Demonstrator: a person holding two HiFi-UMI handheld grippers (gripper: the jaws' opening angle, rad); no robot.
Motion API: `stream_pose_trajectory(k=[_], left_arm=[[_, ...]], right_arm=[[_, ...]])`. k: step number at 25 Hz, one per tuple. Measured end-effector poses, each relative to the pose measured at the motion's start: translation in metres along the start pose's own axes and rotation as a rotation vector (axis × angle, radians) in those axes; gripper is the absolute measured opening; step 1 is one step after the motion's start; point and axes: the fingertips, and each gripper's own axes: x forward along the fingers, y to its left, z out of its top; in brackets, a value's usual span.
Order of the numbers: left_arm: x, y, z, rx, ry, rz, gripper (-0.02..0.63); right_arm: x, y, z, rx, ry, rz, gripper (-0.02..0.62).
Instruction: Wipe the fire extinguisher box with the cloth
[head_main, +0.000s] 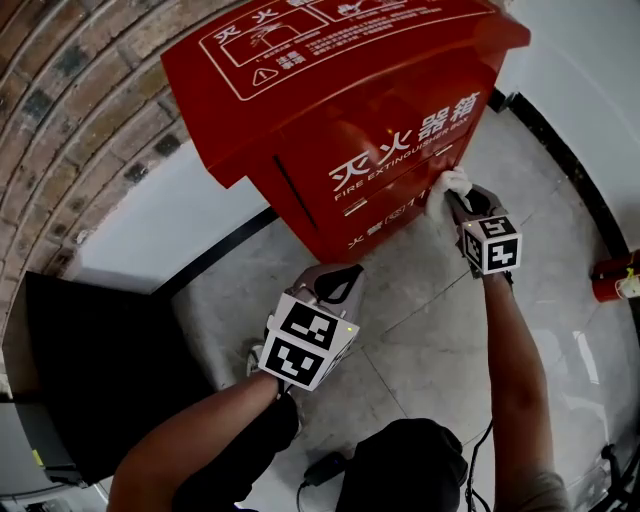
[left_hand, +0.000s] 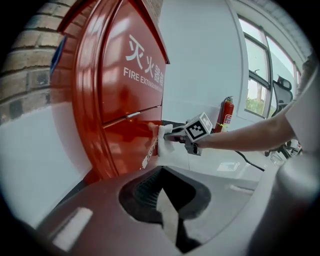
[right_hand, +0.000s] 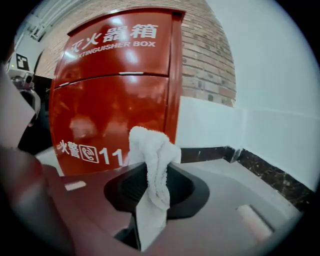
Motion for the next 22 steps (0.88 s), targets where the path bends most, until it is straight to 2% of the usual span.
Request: stream_pose_trajectory(k=[3, 6, 8, 13, 18, 22], left_arm=[[0.002, -0.003, -0.002, 0.028, 0.023, -0.023, 0.000], [-0.001, -0.005, -0.013, 0.053, 0.055, -0.047, 0.000], [-0.004, -0.002, -0.020, 0.068, 0.067, -0.048, 0.000], [-0.010, 0.013, -0.037, 0.034, 0.075, -0.022, 0.000], [-0.017, 0.024, -0.052, 0.034, 0.093, -0.010, 0.000], [-0.030, 0.041, -0.060, 0.056, 0.119, 0.022, 0.000]], right_arm=[[0.003, -0.033, -0.008, 0.032, 0.048, -0.099, 0.115], [0.001, -0.065, -0.022, 0.062, 0.097, -0.259, 0.114], [0.003, -0.073, -0.030, 0.104, 0.100, -0.299, 0.112], [0.026, -0.047, -0.055, 0.181, 0.113, -0.214, 0.112], [0.032, -0.018, -0.066, 0.278, 0.065, -0.153, 0.107], [0.029, 0.013, -0.072, 0.232, 0.058, -0.070, 0.106]])
